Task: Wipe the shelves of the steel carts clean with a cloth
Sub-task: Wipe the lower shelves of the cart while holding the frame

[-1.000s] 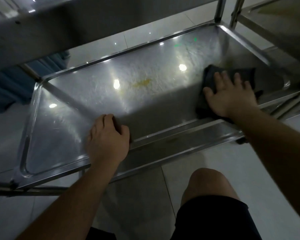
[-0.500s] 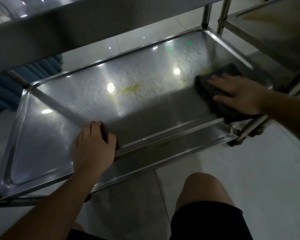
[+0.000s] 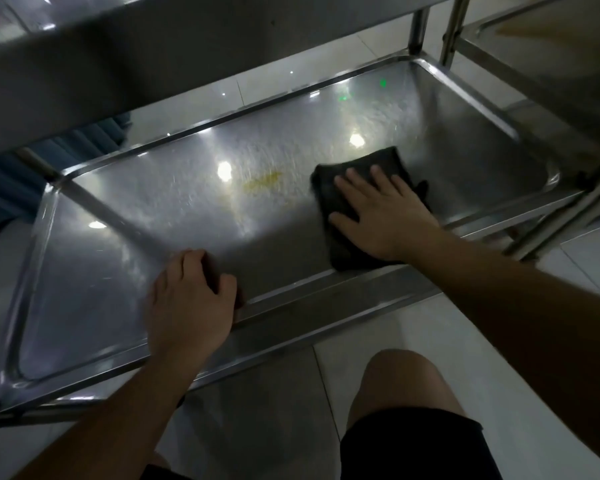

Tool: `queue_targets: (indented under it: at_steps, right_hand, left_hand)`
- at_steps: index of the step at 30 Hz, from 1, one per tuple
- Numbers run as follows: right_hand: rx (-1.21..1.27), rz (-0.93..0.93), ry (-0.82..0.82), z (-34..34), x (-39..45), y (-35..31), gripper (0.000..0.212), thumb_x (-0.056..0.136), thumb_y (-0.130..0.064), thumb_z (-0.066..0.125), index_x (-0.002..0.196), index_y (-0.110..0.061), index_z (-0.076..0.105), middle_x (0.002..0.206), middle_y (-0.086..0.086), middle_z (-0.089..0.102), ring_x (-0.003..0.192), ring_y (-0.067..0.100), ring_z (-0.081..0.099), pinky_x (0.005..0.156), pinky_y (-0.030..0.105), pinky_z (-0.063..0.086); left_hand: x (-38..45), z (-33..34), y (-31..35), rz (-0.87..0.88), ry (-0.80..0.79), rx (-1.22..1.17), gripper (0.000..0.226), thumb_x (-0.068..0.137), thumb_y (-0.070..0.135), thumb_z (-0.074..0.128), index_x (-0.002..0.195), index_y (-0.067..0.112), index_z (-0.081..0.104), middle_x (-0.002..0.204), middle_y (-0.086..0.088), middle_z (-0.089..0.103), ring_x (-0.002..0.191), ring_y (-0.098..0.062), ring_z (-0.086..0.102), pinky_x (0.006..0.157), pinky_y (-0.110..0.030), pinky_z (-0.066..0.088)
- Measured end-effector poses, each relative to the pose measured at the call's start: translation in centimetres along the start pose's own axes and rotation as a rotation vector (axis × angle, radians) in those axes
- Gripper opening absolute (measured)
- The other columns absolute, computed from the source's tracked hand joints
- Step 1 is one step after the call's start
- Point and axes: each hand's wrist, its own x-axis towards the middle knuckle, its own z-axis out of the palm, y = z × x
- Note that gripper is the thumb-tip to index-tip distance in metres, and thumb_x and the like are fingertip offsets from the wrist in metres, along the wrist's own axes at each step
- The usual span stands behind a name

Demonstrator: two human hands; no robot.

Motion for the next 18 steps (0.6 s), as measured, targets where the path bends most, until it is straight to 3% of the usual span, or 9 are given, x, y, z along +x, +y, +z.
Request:
queue_targets:
  at_steps: [3, 5, 9, 12, 15, 18]
  right_hand:
    - [-0.041, -0.278, -0.073, -1.5, -0.9, 3.3, 0.081, 0.092, -0.083, 0.007, 0.162, -0.045, -0.002, 0.169, -0.02, -0.006, 0.157, 0.01, -0.01, 0.126, 0.036, -0.006]
    - [-0.059, -0.306, -0.087, -2.8, -1.1, 7.1, 0.082, 0.09, -0.086, 0.009, 0.162, -0.047, 0.002, 0.169, -0.02, -0.001, 0.157, 0.008, -0.006, 0.126, 0.04, -0.001]
    - [-0.065, 0.09, 0.028, -4.6, 0.4, 15.8, 0.083, 0.09, -0.086, 0.016, 0.161, -0.044, 0.008, 0.172, -0.006, 0.012, 0.158, 0.025, 0.009, 0.125, 0.057, 0.011]
    - [-0.062, 0.425, 0.085, -4.2, 3.3, 18.0, 0.08, 0.096, -0.079, 0.019, 0.163, -0.035, 0.01, 0.173, 0.0, 0.01, 0.158, 0.032, 0.004, 0.125, 0.056, 0.003]
    - [0.047, 0.68, 0.137, -3.6, 6.9, 13.5, 0.081, 0.097, -0.069, 0.018, 0.164, -0.025, 0.012, 0.173, 0.009, 0.008, 0.157, 0.041, 0.001, 0.125, 0.06, 0.0]
    - [0.094, 0.615, 0.14, -3.0, 8.4, 6.3, 0.081, 0.098, -0.063, 0.02, 0.165, -0.018, 0.013, 0.173, 0.011, 0.01, 0.157, 0.043, 0.005, 0.125, 0.059, 0.004]
  left_hand:
    - [0.1, -0.1, -0.2, 0.002, -0.015, -0.002, 0.047, 0.097, 0.053, 0.044, 0.138, 0.03, 0.044, 0.144, -0.005, 0.05, 0.13, -0.033, 0.051, 0.109, -0.056, 0.041]
    - [0.0, -0.3, -0.1, 0.001, -0.02, -0.008, 0.055, 0.093, 0.059, 0.036, 0.14, 0.03, 0.044, 0.145, -0.005, 0.05, 0.131, -0.033, 0.051, 0.11, -0.056, 0.041]
    - [0.0, -0.2, -0.1, 0.011, -0.04, 0.004, 0.052, 0.096, 0.056, 0.04, 0.14, 0.028, 0.043, 0.145, -0.007, 0.051, 0.13, -0.034, 0.052, 0.109, -0.056, 0.042]
    - [-0.1, -0.1, -0.3, 0.021, -0.024, 0.007, 0.048, 0.096, 0.055, 0.039, 0.136, 0.029, 0.044, 0.142, -0.005, 0.053, 0.128, -0.032, 0.053, 0.108, -0.055, 0.042]
    - [-0.2, -0.1, -0.2, 0.039, 0.01, -0.029, 0.052, 0.093, 0.06, 0.033, 0.131, 0.028, 0.047, 0.133, -0.001, 0.054, 0.123, -0.028, 0.054, 0.105, -0.051, 0.043]
    - [-0.3, 0.0, -0.1, 0.058, 0.039, -0.043, 0.042, 0.094, 0.056, 0.037, 0.124, 0.029, 0.047, 0.121, 0.006, 0.05, 0.115, -0.024, 0.053, 0.098, -0.043, 0.041]
